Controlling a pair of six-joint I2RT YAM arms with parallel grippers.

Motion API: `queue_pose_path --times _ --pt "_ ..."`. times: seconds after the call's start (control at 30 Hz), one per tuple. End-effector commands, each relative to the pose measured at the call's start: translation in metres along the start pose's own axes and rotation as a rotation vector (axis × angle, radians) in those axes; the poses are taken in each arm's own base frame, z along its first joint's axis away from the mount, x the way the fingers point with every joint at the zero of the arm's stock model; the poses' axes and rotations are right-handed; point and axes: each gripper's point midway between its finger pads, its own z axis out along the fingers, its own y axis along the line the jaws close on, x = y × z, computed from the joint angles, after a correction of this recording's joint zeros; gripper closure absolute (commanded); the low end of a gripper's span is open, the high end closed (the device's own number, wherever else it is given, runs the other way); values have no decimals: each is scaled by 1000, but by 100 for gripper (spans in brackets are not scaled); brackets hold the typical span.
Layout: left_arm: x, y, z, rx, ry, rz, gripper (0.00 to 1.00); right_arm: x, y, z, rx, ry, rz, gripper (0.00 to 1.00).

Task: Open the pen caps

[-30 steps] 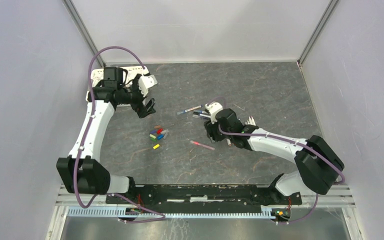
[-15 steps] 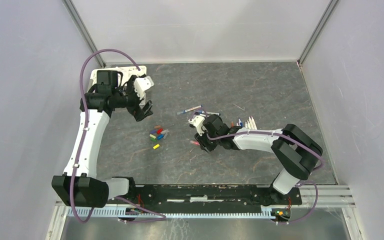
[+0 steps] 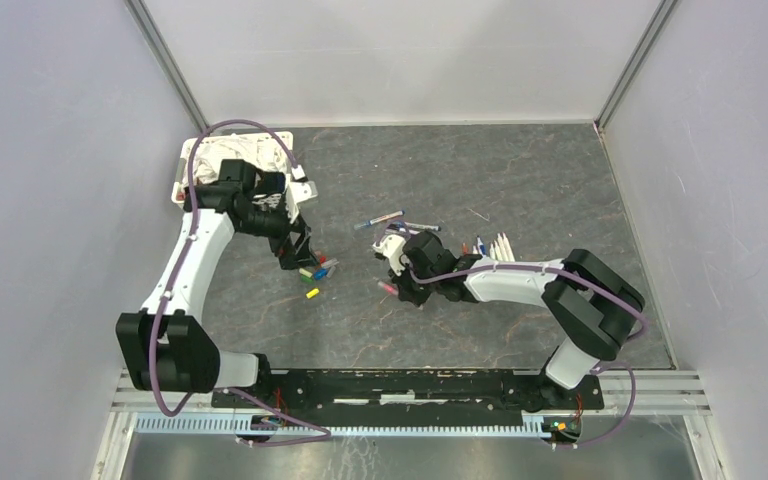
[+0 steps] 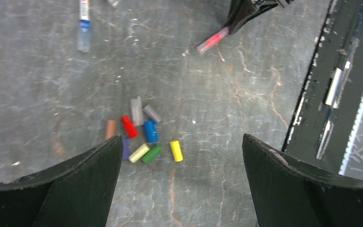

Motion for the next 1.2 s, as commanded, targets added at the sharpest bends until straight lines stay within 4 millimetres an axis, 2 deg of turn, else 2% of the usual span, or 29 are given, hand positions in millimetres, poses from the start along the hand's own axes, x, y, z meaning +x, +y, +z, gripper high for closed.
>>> queue_pose_path --times 0.0,0.13,0.27,0.4,0.6,0.7,0.9,1.0,1.1,1.13,1.17 --pt "4 -29 13 144 -60 90 0 -36 32 -17 -145 -108 22 100" --pt "23 -47 28 195 -10 160 0 -65 68 -36 -355 -166 11 100" --pt "31 -71 44 269 32 199 0 -79 97 -53 -533 -191 3 100" --pt "31 -91 56 336 31 223 1 -90 118 -71 -674 -233 -6 100" --pt "24 -116 64 437 7 237 12 -98 126 -83 -735 -264 -6 100" --pt "28 -122 67 459 23 236 21 -101 125 -83 -738 -270 -2 100" --pt "34 -121 71 462 52 237 49 -106 119 -85 -729 -291 16 100" --pt "32 -119 72 454 43 242 60 -107 117 -87 -732 -309 37 100" --pt "27 -119 72 448 31 250 76 -109 116 -89 -741 -330 67 100" --pt "25 -118 71 443 27 254 82 -109 117 -88 -744 -334 73 94" --pt "24 -117 71 440 25 256 87 -109 117 -87 -746 -332 88 82"
